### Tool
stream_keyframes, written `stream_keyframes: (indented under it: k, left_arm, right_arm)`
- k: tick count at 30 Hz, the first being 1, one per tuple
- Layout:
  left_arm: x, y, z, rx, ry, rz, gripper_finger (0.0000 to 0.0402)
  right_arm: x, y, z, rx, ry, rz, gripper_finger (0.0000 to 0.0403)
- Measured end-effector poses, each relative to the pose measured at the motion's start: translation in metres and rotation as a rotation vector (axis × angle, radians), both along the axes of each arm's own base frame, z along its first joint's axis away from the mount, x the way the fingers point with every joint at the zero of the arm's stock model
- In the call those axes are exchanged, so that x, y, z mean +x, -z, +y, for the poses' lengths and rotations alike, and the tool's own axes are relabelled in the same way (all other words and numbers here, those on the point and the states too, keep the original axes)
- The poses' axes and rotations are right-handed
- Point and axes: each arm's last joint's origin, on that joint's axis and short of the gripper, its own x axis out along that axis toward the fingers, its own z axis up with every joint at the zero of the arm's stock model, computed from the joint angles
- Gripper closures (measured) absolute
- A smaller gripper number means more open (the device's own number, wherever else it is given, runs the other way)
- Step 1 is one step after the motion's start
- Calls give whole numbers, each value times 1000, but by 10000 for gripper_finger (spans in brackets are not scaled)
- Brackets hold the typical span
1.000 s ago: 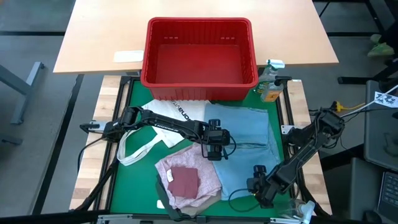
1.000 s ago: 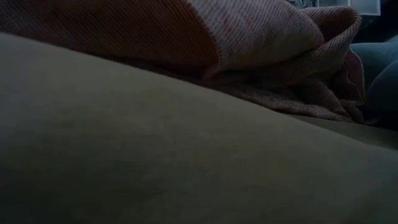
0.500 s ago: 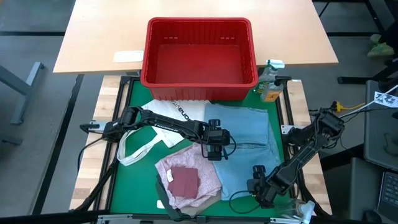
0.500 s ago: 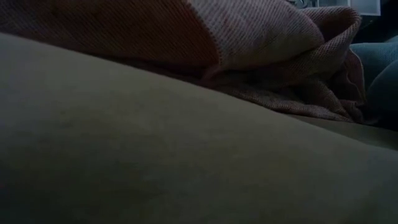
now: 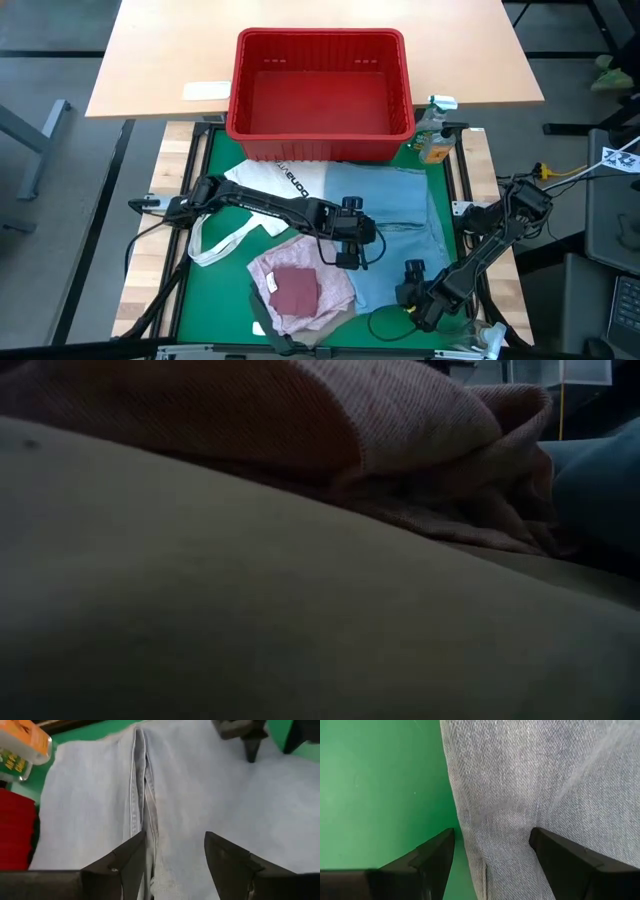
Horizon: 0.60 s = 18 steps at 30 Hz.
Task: Fold laundry
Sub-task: Fold the blue jeans
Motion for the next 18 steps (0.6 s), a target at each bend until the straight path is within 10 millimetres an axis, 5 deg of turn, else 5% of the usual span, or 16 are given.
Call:
stream_keyframes:
  k: [8, 18]
  left_arm:
    - [-10, -27, -23, 5, 50, 23, 207]
    - [-23, -24, -55, 8, 128, 72, 207]
  right_arm:
    - [0, 0, 0, -12, -47, 0, 143]
    - [-1, 0, -2, -32, -49, 4, 269]
